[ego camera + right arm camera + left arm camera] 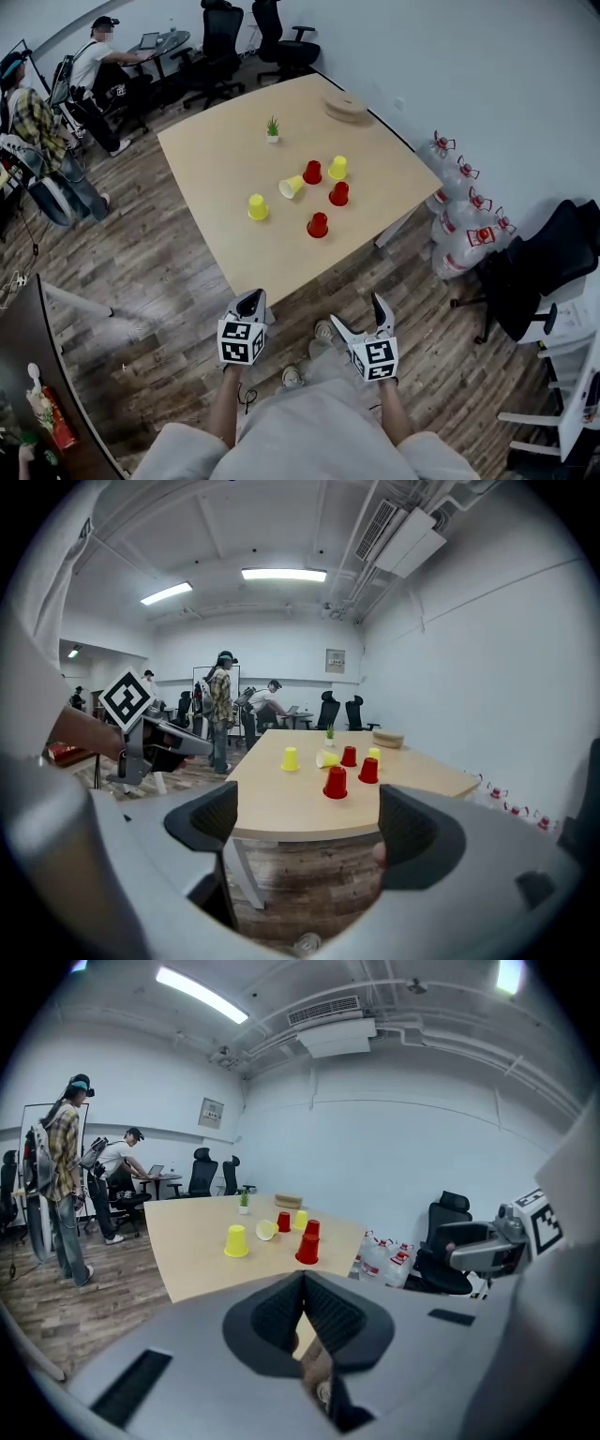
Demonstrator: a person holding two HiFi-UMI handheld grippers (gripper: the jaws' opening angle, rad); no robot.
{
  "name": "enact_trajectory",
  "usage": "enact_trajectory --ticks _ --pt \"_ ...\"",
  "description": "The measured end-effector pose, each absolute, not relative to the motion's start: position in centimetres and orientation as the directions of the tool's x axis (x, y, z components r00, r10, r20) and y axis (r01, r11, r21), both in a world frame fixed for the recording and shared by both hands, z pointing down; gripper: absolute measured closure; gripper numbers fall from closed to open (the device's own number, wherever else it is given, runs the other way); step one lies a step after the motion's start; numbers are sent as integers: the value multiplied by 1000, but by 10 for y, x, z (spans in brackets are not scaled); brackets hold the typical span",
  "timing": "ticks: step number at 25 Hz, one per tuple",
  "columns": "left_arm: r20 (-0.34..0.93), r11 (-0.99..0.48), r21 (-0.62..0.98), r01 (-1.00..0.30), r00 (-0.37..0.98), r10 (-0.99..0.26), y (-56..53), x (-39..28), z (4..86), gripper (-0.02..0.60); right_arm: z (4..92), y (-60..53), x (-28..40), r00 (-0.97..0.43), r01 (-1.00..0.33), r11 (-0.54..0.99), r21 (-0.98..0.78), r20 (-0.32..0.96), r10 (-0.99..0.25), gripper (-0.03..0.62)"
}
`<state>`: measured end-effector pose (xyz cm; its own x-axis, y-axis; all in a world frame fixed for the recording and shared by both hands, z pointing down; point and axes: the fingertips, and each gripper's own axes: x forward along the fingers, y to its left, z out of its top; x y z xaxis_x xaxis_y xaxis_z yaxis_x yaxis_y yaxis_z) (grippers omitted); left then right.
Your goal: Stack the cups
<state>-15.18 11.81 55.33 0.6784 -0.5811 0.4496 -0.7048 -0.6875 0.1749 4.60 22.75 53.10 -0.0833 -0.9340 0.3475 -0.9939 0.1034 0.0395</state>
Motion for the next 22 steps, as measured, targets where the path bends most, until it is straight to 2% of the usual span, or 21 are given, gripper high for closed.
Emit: enact_trajectory --ticks 12,22 --pt "478 -598 146 -788 586 -655 19 -106 552 571 537 108 97 -212 -974 225 0 336 -918 137" --pt "511 -439 101 -893 425 -747 -42 -71 541 571 529 4 144 -396 -915 400 -55 317 -862 138"
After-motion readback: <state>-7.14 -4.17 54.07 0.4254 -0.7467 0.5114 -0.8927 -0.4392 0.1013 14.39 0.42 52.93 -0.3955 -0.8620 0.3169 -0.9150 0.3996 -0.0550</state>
